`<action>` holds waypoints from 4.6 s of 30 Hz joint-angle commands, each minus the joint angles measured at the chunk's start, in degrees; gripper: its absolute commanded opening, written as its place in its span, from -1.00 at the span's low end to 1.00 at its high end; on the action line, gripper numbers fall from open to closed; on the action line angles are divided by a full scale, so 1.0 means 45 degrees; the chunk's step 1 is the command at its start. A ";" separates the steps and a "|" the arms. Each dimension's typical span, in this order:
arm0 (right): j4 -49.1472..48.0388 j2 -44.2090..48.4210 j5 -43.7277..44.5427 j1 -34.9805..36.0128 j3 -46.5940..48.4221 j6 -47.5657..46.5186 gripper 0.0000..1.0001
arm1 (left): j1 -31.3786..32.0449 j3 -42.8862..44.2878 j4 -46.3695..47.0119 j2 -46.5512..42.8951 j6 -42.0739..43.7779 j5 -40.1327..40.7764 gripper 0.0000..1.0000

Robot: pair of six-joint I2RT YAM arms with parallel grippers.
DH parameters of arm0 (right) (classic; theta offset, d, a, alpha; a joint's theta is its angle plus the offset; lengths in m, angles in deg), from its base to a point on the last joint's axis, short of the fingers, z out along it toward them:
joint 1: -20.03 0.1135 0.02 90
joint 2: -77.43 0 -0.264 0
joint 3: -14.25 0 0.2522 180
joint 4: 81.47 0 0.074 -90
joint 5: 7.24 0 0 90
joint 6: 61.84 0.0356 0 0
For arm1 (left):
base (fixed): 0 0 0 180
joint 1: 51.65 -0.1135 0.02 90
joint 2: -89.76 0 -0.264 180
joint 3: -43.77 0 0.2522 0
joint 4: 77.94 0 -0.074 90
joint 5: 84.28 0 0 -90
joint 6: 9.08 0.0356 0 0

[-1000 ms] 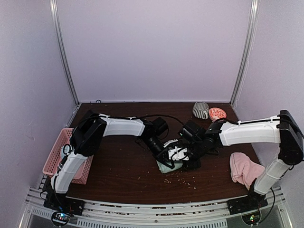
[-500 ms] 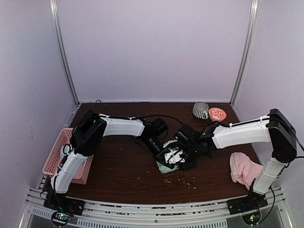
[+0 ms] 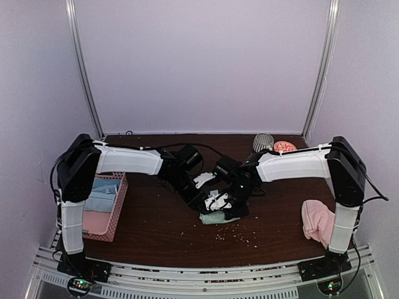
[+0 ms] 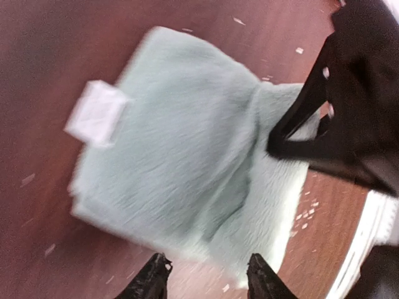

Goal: Roll the towels
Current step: Roll the towel at the center of the board.

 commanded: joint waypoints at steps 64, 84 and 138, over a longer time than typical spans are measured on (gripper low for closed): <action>0.7573 -0.3228 -0.7070 -0.3937 0.6365 0.0225 -0.10 | 0.4493 -0.1113 0.3354 0.0269 0.7108 1.0139 -0.90; 0.7140 0.3759 -0.9998 -0.6521 0.7572 -0.0159 0.00 | 0.1223 0.5796 -0.3564 0.4735 0.2510 -0.2611 -0.88; 0.1979 -0.1053 -0.2451 -0.1950 0.0275 -0.0084 -0.64 | -0.1790 -0.2686 0.4928 -0.3180 -0.1204 0.1320 0.05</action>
